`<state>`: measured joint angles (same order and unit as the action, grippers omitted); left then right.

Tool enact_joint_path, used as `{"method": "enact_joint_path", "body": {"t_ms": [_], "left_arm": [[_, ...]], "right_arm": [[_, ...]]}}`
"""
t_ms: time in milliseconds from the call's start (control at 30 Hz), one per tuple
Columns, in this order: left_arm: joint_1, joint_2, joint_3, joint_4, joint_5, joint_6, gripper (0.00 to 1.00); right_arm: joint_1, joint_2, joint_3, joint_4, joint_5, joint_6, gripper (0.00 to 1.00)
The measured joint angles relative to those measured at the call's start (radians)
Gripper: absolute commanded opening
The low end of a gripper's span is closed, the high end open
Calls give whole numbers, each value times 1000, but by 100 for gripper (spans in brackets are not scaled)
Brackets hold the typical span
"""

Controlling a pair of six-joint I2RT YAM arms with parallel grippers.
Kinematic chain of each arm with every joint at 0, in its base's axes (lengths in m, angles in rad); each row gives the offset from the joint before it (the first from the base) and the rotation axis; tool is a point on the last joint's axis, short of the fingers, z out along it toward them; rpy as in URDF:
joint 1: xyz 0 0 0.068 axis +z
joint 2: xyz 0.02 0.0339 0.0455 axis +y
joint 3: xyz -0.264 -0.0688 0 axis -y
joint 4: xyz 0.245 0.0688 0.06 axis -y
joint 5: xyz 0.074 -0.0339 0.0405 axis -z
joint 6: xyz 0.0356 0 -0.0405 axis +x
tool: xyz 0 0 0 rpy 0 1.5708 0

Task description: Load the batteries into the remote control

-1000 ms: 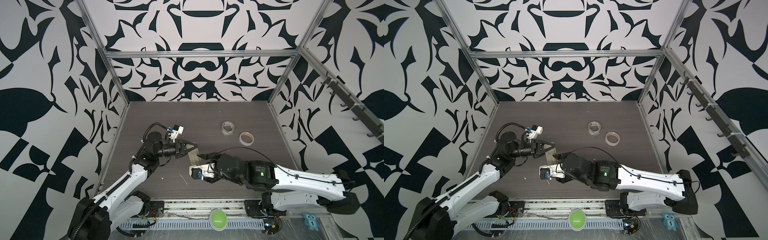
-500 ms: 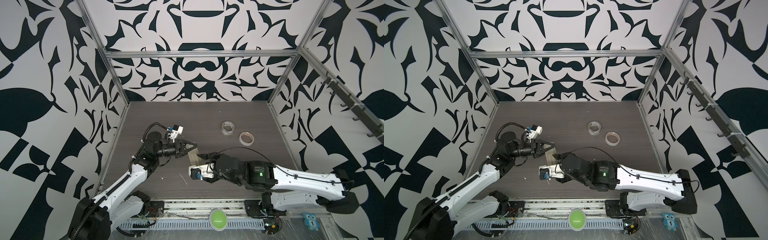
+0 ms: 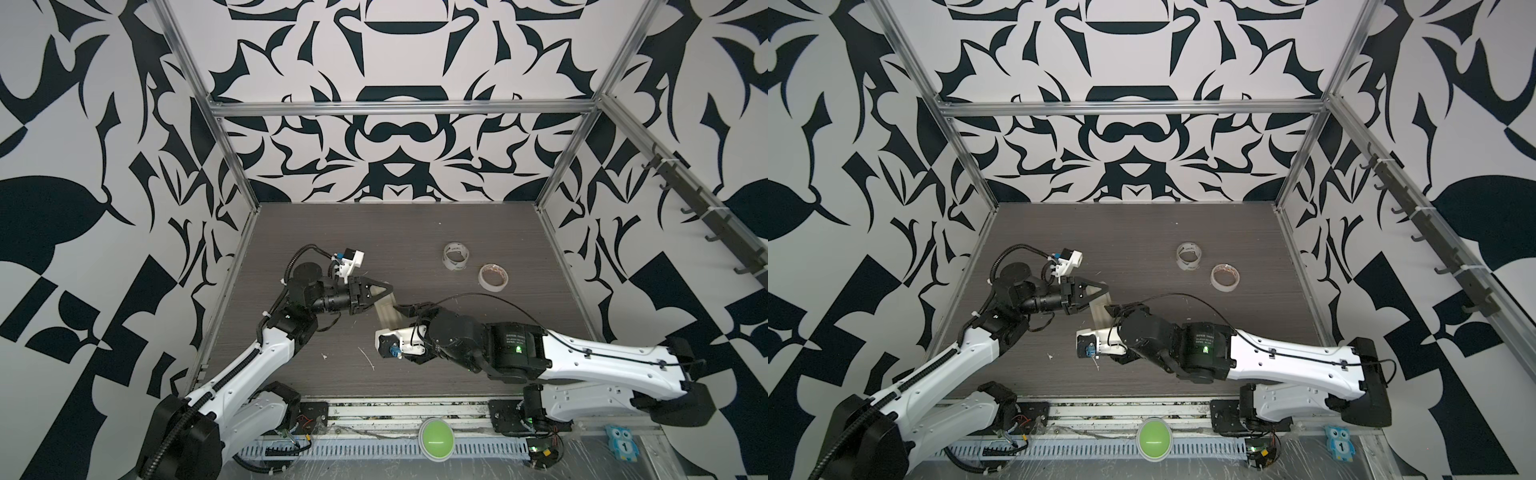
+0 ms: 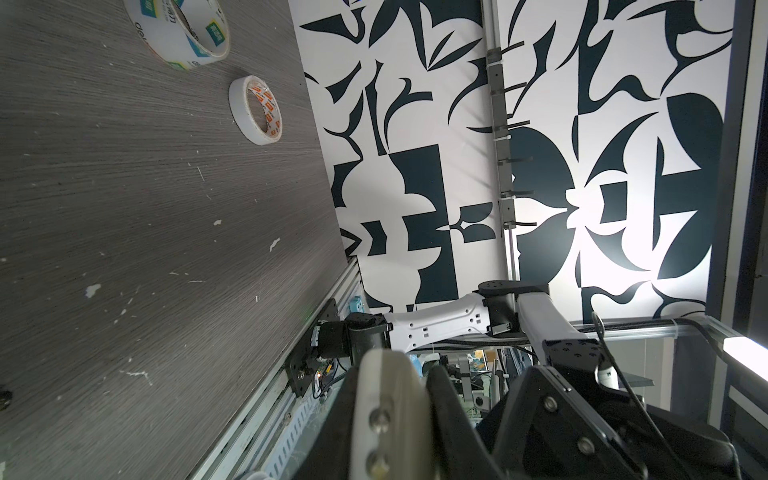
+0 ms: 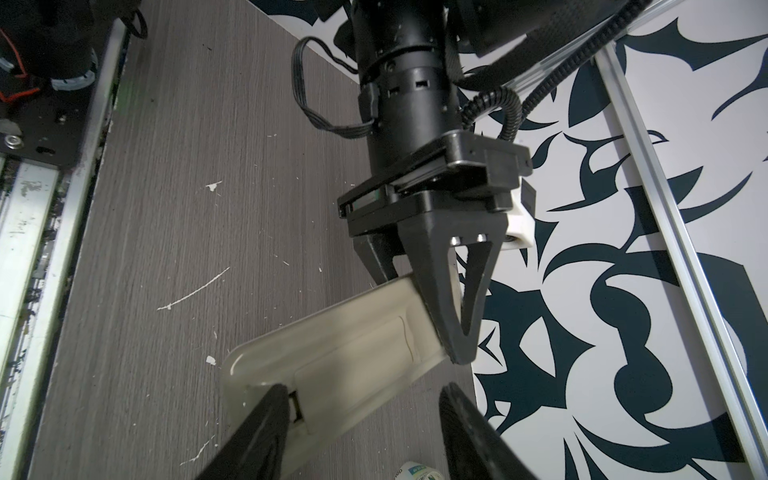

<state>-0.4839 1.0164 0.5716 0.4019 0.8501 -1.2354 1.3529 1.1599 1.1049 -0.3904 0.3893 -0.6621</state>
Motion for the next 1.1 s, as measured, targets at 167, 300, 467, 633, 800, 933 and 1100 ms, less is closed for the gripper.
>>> {"method": "enact_joint_path", "body": {"t_ms": [167, 300, 467, 633, 800, 933, 1100], "left_arm": [[-1, 0, 0, -2, 5, -1, 0], [-6, 0, 0, -1, 17, -7, 0], [-6, 1, 0, -1, 21, -7, 0], [-6, 1, 0, 0, 29, -7, 0], [-6, 0, 0, -1, 34, -4, 0], [-6, -1, -4, -1, 41, 2, 0], [-6, -2, -8, -2, 47, 7, 0]], "right_arm": [[2, 1, -12, 37, 28, 15, 62], [-2, 2, -29, 87, 67, 48, 62], [-3, 2, -42, 115, 83, 70, 62], [-3, -16, -42, 88, 31, 87, 62], [-3, -26, -22, 17, -38, 100, 62], [-3, -26, -10, -16, -57, 103, 62], [-3, -17, -5, -28, -64, 103, 62]]}}
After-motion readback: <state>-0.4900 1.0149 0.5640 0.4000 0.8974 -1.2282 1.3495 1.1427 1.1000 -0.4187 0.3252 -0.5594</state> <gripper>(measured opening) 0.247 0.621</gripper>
